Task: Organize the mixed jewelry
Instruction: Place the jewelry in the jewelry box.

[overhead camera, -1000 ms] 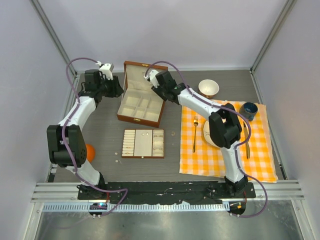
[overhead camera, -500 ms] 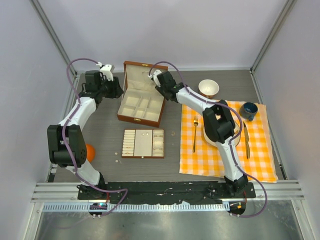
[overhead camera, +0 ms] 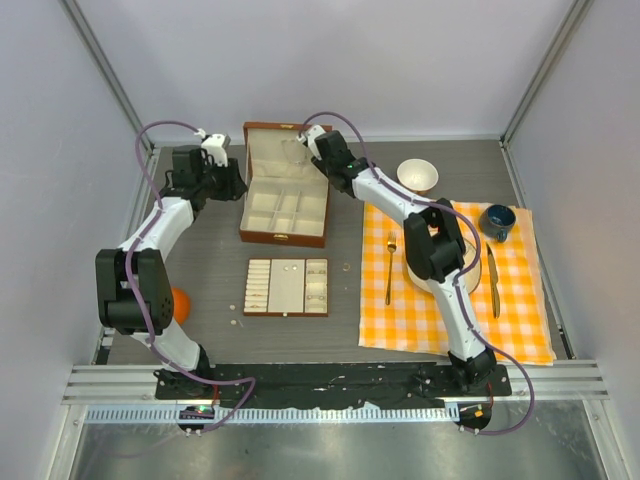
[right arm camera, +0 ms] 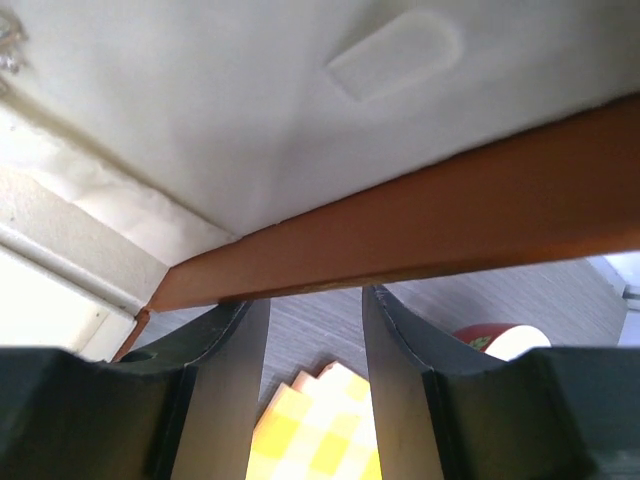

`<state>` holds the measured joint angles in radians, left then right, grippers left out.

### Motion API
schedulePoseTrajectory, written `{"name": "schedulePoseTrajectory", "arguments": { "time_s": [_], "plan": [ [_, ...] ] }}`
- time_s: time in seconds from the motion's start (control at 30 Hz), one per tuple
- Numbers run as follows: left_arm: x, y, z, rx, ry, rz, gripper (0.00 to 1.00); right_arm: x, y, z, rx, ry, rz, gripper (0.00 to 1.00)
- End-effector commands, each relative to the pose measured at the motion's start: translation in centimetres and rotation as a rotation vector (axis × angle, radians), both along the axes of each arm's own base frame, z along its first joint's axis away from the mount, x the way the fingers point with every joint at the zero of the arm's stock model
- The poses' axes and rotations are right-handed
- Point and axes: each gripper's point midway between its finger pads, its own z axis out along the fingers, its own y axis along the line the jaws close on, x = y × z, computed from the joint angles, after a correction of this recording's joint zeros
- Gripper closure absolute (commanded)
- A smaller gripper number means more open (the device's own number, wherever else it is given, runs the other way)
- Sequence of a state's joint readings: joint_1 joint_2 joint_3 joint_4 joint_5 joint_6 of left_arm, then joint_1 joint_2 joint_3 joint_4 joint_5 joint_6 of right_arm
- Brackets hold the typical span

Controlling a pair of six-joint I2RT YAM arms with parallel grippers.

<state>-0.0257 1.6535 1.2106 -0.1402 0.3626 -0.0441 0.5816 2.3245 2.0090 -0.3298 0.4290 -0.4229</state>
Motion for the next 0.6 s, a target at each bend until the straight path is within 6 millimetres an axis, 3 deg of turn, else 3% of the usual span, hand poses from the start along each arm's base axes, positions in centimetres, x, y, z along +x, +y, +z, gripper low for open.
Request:
{"name": "schedulePoseTrajectory", "arguments": {
  "time_s": [0.0,0.1,0.13,0.2,0.43,0.57],
  "plan": [
    [1.2,-0.2,2.5,-0.015,-0.099,-0.014,0.52,2.3,0.4,4.2,0.061,-0.126,-0.017,0.52],
    [1.3,-0.3,2.4,-0.024,-0.095,-0.02,0.52,1.6,0.5,4.3,0.069,-0.11,0.01,0.52],
    [1.3,-0.4,2.5,-0.025,-0.097,-0.023,0.52,1.2,0.7,5.4,0.088,-0.116,0.03,0.52],
    [1.2,-0.6,2.6,-0.031,-0.099,-0.03,0.52,0.2,0.9,4.7,0.09,-0.084,0.064,0.52],
    [1.0,-0.9,3.1,-0.043,-0.103,-0.05,0.51,-4.2,4.8,6.0,0.001,-0.074,0.278,0.53],
    [1.0,-1.1,3.4,-0.049,-0.099,-0.055,0.51,-4.3,6.5,7.5,-0.079,-0.135,0.319,0.55]
  ]
}}
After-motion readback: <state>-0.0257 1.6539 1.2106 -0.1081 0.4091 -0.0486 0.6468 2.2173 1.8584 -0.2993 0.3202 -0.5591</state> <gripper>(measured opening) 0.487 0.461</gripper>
